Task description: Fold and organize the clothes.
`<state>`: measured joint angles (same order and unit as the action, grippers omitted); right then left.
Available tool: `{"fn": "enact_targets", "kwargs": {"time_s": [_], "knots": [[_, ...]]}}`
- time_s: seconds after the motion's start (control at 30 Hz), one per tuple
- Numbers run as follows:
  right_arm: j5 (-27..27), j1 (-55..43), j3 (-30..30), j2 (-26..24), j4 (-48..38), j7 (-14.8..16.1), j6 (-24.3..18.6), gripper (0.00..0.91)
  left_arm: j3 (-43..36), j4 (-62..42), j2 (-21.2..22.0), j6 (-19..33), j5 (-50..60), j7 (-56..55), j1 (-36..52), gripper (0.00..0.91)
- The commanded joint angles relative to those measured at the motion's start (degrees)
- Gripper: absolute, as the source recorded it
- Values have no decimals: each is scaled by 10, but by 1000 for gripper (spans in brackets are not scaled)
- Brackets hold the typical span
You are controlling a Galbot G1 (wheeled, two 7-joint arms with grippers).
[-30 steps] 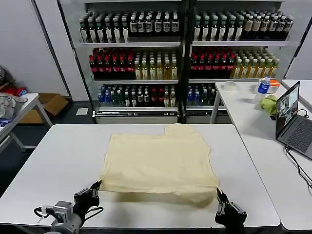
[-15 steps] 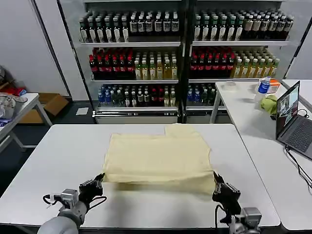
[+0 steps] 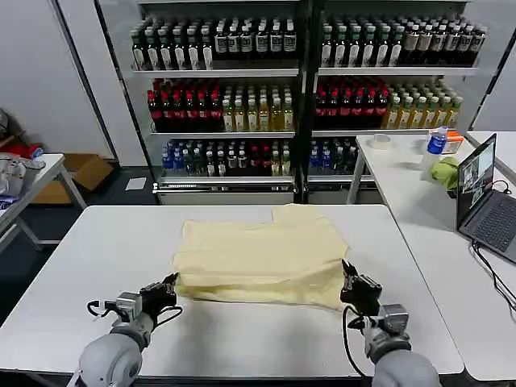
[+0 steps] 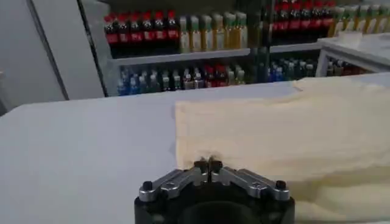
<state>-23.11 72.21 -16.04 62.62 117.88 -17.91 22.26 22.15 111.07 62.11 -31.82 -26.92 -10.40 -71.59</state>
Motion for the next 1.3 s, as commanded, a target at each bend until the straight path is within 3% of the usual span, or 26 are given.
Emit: {"fn": "enact_targets", "kwargs": {"time_s": [0.03, 0.07, 0.1, 0.13, 0.17, 0.5, 0.8, 1.07, 1.3], "knots": [[24, -41, 22, 2, -53, 4, 0, 272, -19, -24, 3, 0, 11, -1, 25, 373], [28, -40, 23, 5, -56, 4, 1, 595, -19, -25, 4, 0, 12, -1, 24, 474], [32, -39, 24, 8, -59, 4, 2, 907, -19, -26, 6, -1, 12, -1, 23, 725], [36, -39, 25, 12, -62, 4, 1, 907, -18, -25, 7, 0, 12, -1, 21, 846], [38, -39, 26, 14, -64, 4, 2, 907, -17, -24, 8, 0, 12, -1, 20, 907], [50, -21, 13, 23, -50, 6, 5, 907, 10, 11, 17, 3, 4, -4, -23, 907], [43, 87, -61, 22, 39, 9, -2, 907, 35, 57, 36, 5, 2, -8, -99, 907], [-25, 110, -99, 31, 19, -10, 17, 907, 30, 30, 41, 6, -1, -10, -82, 907], [-65, 84, -87, 39, -15, -21, 32, 907, 24, -5, 37, 8, -19, -17, -39, 907]]}}
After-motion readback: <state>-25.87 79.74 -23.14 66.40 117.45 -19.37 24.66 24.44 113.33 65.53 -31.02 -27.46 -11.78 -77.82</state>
